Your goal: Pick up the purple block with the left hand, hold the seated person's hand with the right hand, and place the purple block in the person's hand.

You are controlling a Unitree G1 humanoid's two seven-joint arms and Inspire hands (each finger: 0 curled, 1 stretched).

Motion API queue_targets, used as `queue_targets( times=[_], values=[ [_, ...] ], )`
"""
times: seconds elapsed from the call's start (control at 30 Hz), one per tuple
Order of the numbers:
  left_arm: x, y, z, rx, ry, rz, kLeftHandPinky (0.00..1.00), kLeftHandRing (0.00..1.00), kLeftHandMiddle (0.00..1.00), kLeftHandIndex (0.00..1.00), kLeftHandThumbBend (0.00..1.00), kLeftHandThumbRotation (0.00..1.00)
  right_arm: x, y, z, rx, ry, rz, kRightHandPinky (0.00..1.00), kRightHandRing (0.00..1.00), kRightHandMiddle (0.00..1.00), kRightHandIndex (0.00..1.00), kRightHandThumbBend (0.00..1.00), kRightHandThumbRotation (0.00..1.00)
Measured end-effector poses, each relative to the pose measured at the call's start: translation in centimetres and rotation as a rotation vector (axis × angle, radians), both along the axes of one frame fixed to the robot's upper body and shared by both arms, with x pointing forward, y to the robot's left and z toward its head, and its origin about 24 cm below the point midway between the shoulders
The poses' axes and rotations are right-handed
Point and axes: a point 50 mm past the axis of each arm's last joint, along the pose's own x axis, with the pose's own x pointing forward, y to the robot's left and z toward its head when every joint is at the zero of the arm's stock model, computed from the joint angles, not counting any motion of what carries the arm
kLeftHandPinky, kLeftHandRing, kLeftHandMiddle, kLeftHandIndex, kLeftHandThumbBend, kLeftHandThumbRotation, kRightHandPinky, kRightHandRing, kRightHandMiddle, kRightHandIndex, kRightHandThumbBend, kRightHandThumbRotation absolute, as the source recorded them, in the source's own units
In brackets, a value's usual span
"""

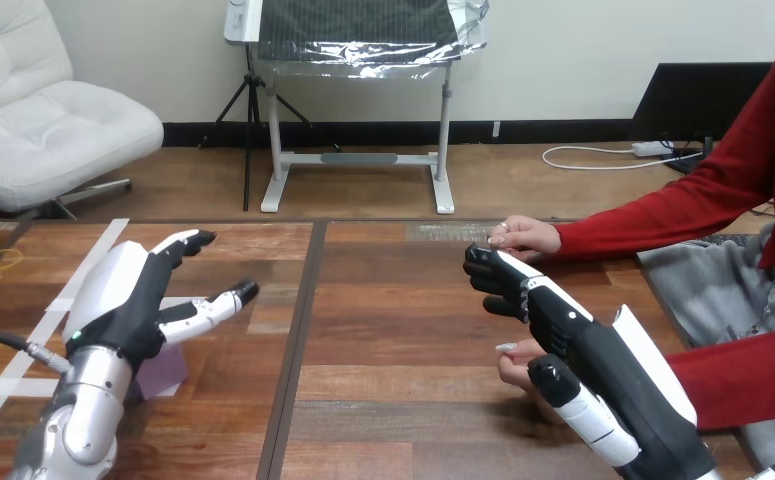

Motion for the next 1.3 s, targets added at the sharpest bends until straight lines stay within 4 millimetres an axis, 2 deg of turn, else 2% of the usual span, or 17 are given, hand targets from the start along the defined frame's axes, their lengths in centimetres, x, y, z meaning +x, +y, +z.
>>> queue_targets(
  times=[0.5,1.0,1.3],
  values=[
    [-0.3,1.1,-0.6,0.077,0.046,0.022,0.92,0.87,0.86,0.85,0.62,0.54,0.0,-0.3,0.1,-0.005,-0.003,-0.010,0.84,0.88,0.89,0.89,0.85,1.00],
    [-0.5,2.0,-1.4,0.228,0.148,0.070,0.88,0.86,0.86,0.85,0.73,0.46,0.0,-0.4,0.2,-0.007,-0.007,-0.015,0.84,0.88,0.89,0.89,0.86,1.00],
    [-0.6,2.2,-1.9,0.284,0.201,0.109,0.86,0.86,0.86,0.85,0.75,0.43,0.0,-0.4,0.2,-0.008,-0.010,-0.014,0.84,0.88,0.89,0.89,0.86,1.00]
  ],
)
